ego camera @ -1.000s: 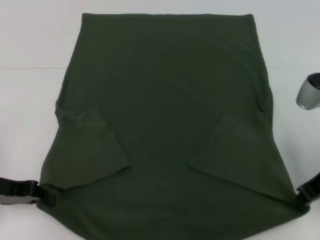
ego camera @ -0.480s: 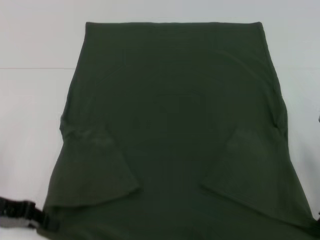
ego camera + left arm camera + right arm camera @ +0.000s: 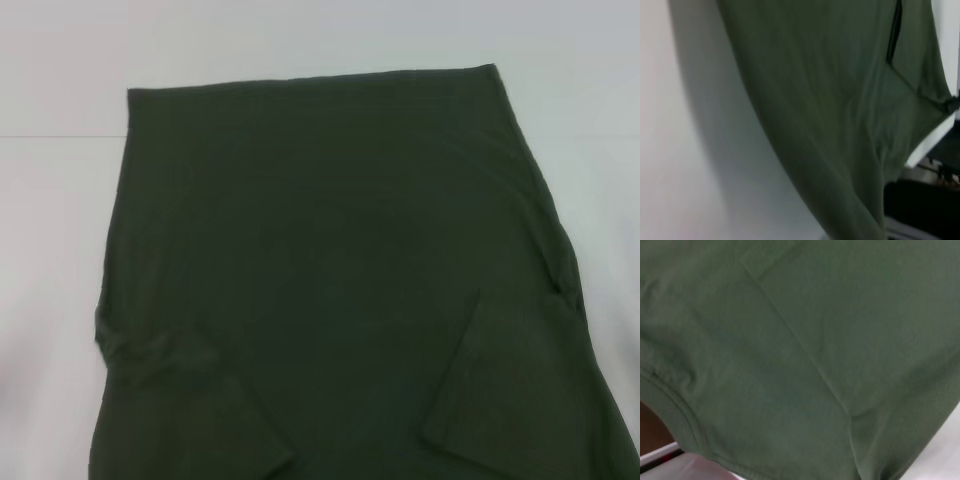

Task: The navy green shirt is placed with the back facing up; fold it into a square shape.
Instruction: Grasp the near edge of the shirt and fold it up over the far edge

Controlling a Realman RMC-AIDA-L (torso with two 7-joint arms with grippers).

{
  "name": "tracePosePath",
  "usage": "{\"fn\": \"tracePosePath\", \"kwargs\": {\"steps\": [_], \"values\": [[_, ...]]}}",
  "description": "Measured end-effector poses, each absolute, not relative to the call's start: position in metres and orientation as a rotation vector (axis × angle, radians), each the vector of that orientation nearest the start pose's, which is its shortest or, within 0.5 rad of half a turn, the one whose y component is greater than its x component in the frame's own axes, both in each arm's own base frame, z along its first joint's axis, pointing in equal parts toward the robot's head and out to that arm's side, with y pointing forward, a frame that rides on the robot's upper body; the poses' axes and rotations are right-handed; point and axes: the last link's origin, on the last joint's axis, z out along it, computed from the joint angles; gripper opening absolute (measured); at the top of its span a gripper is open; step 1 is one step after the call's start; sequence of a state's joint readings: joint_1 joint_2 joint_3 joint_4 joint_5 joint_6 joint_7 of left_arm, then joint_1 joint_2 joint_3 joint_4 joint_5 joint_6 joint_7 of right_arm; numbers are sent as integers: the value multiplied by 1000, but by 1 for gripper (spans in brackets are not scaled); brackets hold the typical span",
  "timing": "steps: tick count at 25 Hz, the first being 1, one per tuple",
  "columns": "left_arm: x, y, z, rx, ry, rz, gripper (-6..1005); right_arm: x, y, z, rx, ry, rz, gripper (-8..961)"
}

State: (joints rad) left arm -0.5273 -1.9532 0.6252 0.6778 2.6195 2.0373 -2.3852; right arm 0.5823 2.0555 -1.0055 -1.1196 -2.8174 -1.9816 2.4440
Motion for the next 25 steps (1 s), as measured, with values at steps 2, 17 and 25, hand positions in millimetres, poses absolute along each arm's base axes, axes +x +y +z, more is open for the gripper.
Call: {"fn": "tracePosePath", "kwargs": {"steps": [2,17,25], "values": [[-314,241,41,-2519,-2347,180,39,277,289,44,-2515,1636,-857,20],[-301,256,46,-2599,-2264,-80,38,278,286,44,-2608,1681,-658,21],[-293,275,63,-2533,-2183,-453,39,281,297,72,-2593,1758,-197,20]]}}
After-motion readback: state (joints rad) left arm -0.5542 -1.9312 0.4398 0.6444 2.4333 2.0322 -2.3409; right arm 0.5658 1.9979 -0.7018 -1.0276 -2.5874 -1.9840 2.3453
